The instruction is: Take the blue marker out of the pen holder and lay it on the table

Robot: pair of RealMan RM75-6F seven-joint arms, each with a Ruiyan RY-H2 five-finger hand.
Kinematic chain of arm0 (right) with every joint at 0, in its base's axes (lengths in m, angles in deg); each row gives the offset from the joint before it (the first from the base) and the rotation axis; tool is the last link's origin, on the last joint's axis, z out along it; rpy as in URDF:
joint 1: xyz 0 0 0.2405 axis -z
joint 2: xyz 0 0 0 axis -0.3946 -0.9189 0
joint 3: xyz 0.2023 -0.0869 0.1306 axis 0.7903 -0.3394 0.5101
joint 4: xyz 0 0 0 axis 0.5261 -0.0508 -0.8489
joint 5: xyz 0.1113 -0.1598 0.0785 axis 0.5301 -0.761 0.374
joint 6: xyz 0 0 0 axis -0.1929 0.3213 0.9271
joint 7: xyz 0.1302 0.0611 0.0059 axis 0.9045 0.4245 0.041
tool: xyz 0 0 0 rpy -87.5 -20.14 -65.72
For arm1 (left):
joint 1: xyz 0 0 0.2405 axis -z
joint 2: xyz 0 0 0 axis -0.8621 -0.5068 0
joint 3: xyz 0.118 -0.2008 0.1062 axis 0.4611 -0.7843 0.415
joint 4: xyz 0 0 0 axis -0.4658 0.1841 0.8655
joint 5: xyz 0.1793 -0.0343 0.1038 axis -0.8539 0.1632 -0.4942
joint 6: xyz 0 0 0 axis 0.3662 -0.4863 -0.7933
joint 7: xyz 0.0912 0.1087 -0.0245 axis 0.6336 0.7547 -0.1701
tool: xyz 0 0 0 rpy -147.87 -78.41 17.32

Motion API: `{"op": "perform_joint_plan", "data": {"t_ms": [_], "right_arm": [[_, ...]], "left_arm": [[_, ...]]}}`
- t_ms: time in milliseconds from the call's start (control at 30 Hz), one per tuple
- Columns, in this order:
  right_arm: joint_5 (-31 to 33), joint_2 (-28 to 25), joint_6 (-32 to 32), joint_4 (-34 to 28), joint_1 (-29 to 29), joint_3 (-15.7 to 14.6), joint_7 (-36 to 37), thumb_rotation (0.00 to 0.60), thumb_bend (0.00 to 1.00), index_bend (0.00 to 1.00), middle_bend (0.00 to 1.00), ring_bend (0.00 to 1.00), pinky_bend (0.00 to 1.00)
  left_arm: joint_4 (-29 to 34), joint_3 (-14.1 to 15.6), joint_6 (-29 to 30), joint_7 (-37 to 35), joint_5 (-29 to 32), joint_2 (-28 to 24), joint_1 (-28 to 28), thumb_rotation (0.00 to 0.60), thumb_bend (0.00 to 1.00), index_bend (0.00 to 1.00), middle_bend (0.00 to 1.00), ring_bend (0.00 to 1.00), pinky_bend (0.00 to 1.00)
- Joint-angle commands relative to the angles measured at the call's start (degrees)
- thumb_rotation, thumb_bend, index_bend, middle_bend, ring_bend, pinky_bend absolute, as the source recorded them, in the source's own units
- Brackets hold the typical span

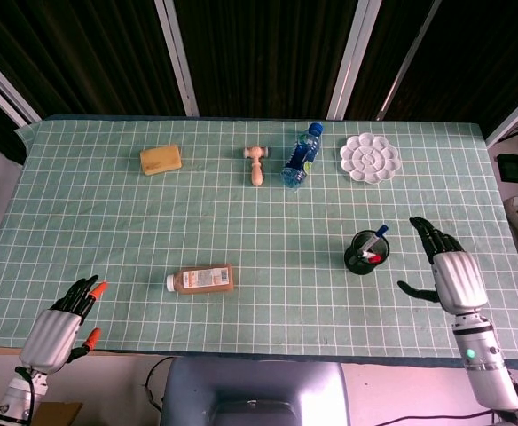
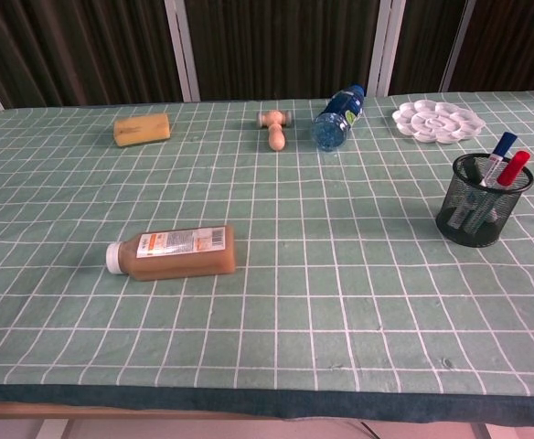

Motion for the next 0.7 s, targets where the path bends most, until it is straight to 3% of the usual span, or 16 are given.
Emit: {"op": "perform_joint_plan", "data": {"t_ms": [33,133,333,433,500,700], "right_arm": [[6.4,0.5,6.1,2.8,-5.8,4.6,-6.1,0.600,0.12,0.22,0.49,0.56,0.61],[10.5,1.7,10.5,5.3,-9.3,6.3,-8.8,0.600,0.13,0.29,0.66,0.75,0.76],[14.7,3.4,19.1,9.8,-15.9,7.1,-11.7,0.600,0.15,0.41,0.89,0.97,0.94],[14.6,5.1,20.6,12.5,-18.3,6.8,-12.8,0.600,0.16,0.53,0.99,1.00,1.00],[14.6,6.1,21.3,14.0,-19.4,6.7,-12.7,0.600,0.20,0.58,1.00,1.00,1.00],[18.1,7.1,25.7,16.2,-22.3,5.5,-15.0,0.600,0.32,0.63,1.00,1.00,1.00]], "left_arm": [[-0.1,-0.1,-0.1,0.2,0.0,0.1,0.1,0.600,0.39,0.10,0.00,0.05,0.35],[-0.1,-0.1,-0.3,0.3,0.3,0.2,0.1,0.600,0.39,0.10,0.00,0.05,0.35],[-0.2,-0.2,-0.5,0.4,0.5,0.3,0.2,0.600,0.39,0.10,0.00,0.05,0.35],[-0.2,-0.2,-0.6,0.4,0.5,0.3,0.3,0.600,0.39,0.10,0.00,0.05,0.35],[-0.2,-0.2,-0.6,0.3,0.5,0.3,0.3,0.600,0.39,0.10,0.00,0.05,0.35],[-0.2,-0.2,-0.5,0.2,0.5,0.3,0.3,0.600,0.39,0.10,0.00,0.05,0.35]]}}
